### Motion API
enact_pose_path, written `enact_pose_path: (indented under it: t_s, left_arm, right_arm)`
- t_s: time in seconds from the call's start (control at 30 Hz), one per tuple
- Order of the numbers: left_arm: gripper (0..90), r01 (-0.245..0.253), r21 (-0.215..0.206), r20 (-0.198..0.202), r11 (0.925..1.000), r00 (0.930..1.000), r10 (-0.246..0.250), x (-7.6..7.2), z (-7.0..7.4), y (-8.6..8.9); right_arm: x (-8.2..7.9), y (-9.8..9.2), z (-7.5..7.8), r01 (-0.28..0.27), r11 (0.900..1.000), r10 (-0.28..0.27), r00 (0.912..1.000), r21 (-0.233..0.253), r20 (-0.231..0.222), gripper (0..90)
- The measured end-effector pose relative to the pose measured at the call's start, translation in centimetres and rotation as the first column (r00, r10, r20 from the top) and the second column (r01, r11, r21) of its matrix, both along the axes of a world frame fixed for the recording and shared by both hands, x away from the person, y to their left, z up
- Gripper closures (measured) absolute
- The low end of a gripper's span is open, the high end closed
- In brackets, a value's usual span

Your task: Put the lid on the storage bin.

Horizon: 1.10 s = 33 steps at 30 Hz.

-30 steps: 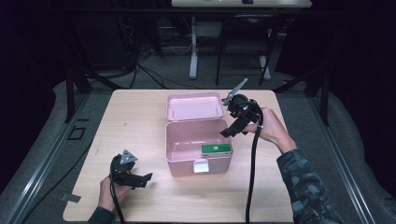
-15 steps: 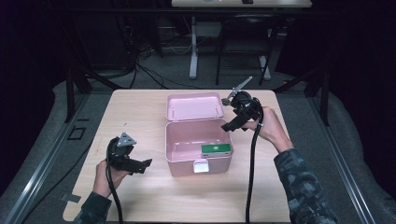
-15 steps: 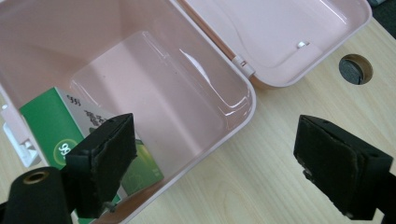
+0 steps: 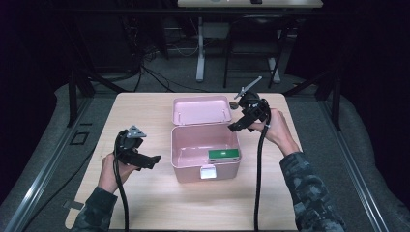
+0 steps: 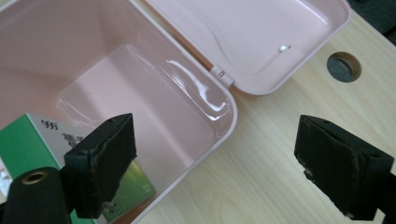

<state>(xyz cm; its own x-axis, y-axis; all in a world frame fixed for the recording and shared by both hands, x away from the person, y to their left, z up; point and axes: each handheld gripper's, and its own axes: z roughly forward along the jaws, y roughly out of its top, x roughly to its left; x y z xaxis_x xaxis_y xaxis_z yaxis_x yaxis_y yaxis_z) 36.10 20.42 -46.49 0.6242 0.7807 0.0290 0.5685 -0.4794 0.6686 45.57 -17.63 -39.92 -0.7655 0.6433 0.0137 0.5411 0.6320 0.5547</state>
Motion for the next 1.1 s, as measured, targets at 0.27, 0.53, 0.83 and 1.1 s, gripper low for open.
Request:
enact_pose_path:
  t_s: [0.27,0.53,0.83,1.1]
  left_arm:
    - [0.3,0.008,-0.011,-0.020,0.9999,0.9998,-0.008,0.6,1.5,-1.0]
    - [3.5,0.033,-0.027,-0.047,0.9991,0.9983,-0.034,1.4,2.1,-3.0]
    - [16.7,0.065,-0.052,-0.097,0.9965,0.9929,-0.070,2.3,1.5,-4.6]
    - [32.5,0.073,-0.044,-0.119,0.9964,0.9899,-0.077,2.7,0.8,-5.0]
  right_arm:
    - [0.9,0.1,0.0,0.037,0.999,-0.037,0.9992,0.002,0.014,12.7]
    - [2.2,0.3,-1.0,0.079,0.997,-0.080,0.9968,0.014,0.010,13.5]
    - [3.8,0.2,-1.4,0.134,0.989,-0.135,0.9907,0.059,0.014,15.9]
    - [5.4,0.6,-2.5,0.167,0.985,-0.168,0.9856,0.044,0.022,23.2]
